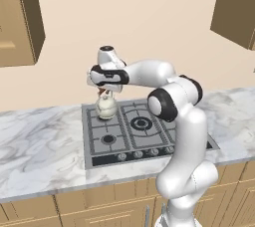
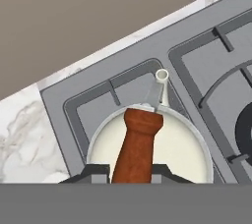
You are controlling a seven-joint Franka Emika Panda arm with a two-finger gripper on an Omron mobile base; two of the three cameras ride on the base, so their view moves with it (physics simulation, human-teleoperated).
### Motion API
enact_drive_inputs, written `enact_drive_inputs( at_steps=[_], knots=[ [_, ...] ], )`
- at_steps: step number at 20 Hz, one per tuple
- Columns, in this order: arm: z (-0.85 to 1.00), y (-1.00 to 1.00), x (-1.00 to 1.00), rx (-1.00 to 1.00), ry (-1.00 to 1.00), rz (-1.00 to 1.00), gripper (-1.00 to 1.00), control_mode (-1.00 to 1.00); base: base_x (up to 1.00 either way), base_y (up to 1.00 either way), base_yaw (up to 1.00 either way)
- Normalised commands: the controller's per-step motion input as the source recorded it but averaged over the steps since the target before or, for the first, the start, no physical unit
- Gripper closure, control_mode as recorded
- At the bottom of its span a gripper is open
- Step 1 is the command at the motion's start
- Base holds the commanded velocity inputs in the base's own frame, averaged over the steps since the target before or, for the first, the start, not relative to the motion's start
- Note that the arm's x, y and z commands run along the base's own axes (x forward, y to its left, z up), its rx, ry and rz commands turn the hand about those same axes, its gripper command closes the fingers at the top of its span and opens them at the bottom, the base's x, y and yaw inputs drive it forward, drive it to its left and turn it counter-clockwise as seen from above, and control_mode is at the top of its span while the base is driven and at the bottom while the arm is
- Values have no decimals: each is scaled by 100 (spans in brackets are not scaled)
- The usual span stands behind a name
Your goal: The kettle is done boiling. Turn off the stove, then wait for 300 timesteps before moving the kettle to the dining table.
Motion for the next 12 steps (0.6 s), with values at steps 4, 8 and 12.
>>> enact_drive_inputs(
  at_steps=[4, 8, 12],
  knots=[
    [37, -29, -18, 0, 0, -6, 100, -100, 0, 0, 0],
    [31, -32, -25, 0, -5, -8, 100, -100, 0, 0, 0],
    [44, -27, -32, 0, -9, -6, 100, -100, 0, 0, 0]
  ],
)
